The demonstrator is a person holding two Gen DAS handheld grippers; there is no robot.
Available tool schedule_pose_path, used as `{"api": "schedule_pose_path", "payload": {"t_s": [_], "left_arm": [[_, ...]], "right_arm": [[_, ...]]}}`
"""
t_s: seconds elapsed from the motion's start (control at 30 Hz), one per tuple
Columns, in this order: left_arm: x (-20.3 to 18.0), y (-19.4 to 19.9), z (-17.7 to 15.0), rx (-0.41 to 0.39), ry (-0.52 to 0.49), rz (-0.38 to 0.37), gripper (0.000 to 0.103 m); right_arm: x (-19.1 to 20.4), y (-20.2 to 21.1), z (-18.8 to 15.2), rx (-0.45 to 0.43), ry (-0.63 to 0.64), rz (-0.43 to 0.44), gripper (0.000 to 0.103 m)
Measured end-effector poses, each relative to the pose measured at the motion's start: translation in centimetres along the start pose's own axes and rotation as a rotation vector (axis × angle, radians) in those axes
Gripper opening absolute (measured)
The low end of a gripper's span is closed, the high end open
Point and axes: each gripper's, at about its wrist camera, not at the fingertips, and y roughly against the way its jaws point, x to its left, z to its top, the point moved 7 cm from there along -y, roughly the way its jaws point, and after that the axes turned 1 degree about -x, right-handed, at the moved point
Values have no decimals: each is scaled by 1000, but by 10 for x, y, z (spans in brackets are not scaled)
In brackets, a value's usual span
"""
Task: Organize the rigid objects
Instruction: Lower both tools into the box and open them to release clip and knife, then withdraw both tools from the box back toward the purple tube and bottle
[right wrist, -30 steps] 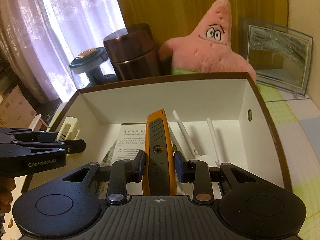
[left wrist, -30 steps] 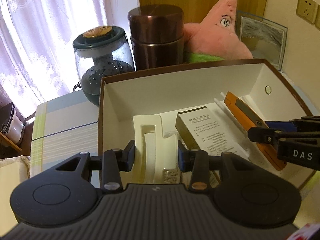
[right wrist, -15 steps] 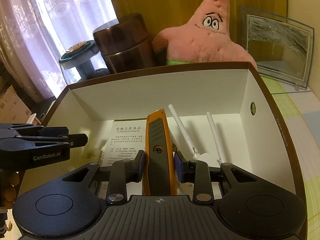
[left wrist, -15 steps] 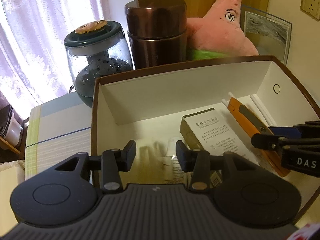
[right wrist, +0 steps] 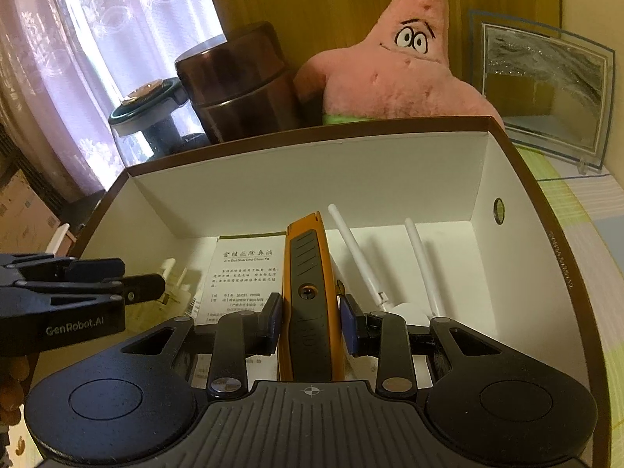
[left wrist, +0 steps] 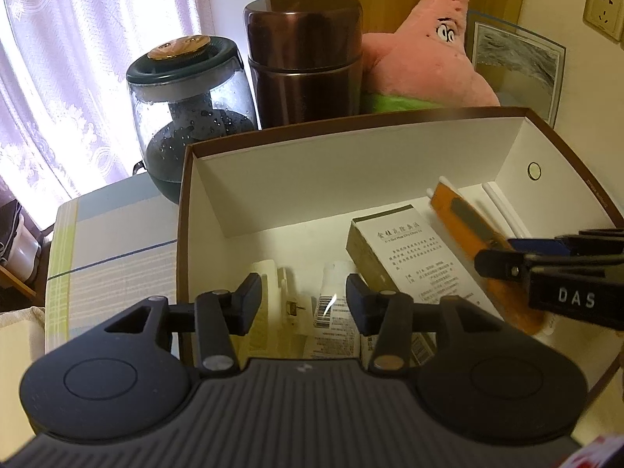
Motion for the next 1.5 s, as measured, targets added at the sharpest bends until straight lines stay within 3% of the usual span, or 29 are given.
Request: {"api": "schedule_pose_path", "payload": {"t_s": [0.23, 0.4, 0.5, 1.17, 1.5], "left_arm": [[-4, 9, -7, 1, 15, -20, 47], [-7, 18, -11, -4, 17, -21, 51], [-8, 22, -11, -6, 25, -21, 52], [-21, 78, -20, -83, 64, -18, 77], [-25, 117, -32, -147, 107, -34, 79]], "right_arm": [[3, 10, 1, 1, 6, 22, 31], [3, 21, -5, -3, 10, 22, 53], [4, 28, -7, -8, 8, 24, 58], [6, 78, -11, -57, -1, 21, 72], [2, 112, -22, -87, -15, 28, 74]]}}
